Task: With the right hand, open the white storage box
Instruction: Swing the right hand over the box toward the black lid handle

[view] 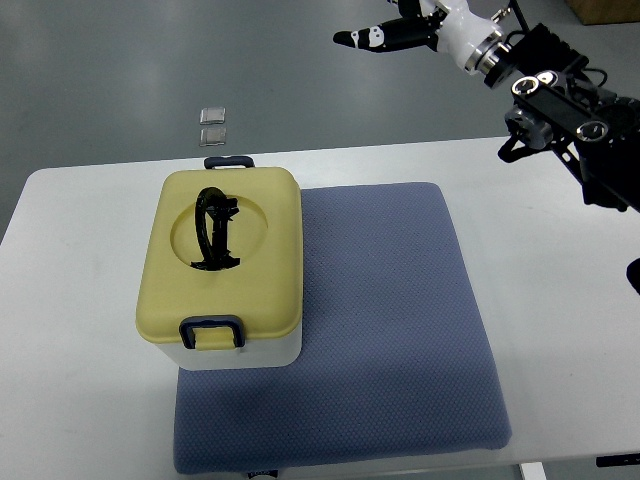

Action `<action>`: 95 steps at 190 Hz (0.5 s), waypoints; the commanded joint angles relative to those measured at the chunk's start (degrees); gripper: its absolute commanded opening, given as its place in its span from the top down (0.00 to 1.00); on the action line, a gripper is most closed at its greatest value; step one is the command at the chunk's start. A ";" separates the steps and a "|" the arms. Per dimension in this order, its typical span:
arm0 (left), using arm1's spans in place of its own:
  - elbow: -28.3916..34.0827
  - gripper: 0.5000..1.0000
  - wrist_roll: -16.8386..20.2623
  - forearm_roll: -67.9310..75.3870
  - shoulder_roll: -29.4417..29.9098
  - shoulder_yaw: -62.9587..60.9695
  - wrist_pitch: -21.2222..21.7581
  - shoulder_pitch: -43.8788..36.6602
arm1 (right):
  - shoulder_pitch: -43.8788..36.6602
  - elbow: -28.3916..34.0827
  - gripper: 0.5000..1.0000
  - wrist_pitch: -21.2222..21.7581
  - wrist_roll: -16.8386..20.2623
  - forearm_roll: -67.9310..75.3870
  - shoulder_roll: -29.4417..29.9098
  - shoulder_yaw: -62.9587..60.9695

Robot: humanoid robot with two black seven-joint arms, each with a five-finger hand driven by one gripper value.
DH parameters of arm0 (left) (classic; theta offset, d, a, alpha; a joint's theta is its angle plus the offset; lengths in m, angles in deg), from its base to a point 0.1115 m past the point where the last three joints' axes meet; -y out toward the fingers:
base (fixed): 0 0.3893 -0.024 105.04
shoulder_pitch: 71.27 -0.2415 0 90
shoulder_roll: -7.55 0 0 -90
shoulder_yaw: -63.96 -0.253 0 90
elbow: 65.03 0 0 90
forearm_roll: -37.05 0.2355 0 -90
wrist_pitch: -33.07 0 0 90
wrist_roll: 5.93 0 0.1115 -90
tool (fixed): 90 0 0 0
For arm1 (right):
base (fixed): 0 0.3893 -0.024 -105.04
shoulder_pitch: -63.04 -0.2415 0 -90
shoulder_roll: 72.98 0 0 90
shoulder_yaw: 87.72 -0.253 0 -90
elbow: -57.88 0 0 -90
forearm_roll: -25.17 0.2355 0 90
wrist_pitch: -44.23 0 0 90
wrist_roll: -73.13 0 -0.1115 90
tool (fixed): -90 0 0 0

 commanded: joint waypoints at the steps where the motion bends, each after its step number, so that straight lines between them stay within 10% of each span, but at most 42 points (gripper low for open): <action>1: 0.00 0.00 0.00 0.01 0.00 0.00 0.00 -0.01 | -4.84 2.07 0.16 5.51 0.21 -5.59 0.19 0.79; 95: 0.00 0.00 0.00 0.01 0.00 0.00 0.00 -0.01 | -17.86 10.42 0.16 8.85 -0.67 -34.33 5.99 15.29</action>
